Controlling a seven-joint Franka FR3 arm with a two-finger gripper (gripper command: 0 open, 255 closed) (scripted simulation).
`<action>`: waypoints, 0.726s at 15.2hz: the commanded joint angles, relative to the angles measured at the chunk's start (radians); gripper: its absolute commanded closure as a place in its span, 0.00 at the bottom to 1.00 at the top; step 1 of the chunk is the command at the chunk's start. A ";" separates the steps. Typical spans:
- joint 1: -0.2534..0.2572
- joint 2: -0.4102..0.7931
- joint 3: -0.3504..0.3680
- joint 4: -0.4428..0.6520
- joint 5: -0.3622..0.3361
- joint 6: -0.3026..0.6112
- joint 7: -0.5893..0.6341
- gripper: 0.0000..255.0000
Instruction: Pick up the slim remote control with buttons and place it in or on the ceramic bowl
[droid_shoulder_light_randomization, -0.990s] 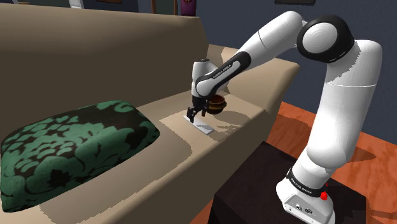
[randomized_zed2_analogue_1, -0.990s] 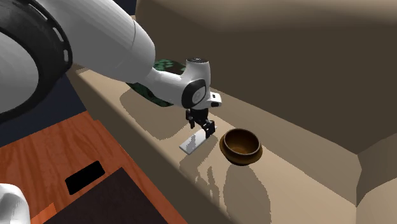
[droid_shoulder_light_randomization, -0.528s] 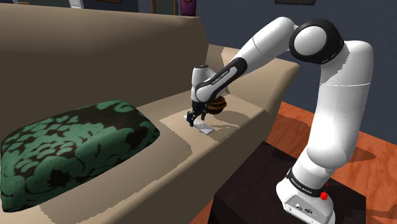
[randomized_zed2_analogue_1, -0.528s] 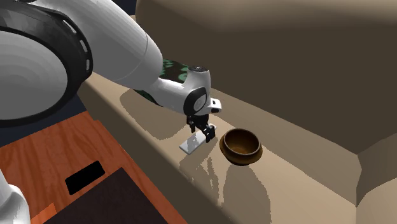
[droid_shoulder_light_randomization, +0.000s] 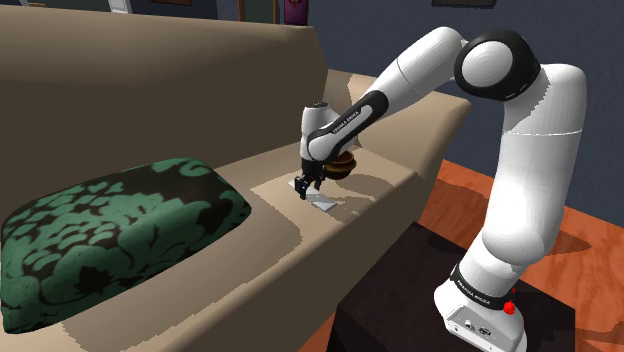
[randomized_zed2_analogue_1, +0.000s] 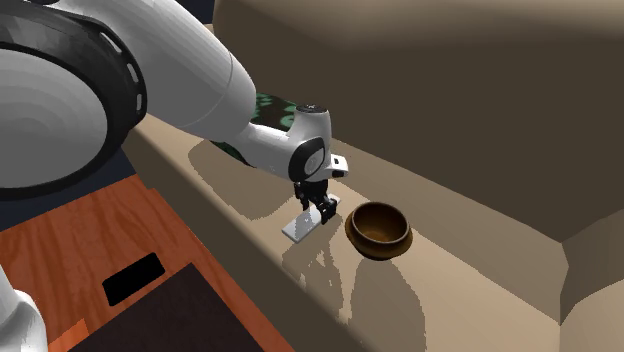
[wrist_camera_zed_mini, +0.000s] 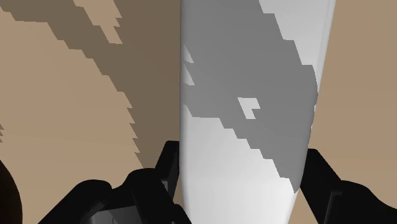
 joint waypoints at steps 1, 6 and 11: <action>0.000 0.000 0.000 0.000 0.000 0.000 0.000 1.00; 0.000 0.000 0.000 0.000 0.000 0.000 0.000 1.00; -0.004 -0.040 0.006 0.006 0.013 -0.045 -0.010 1.00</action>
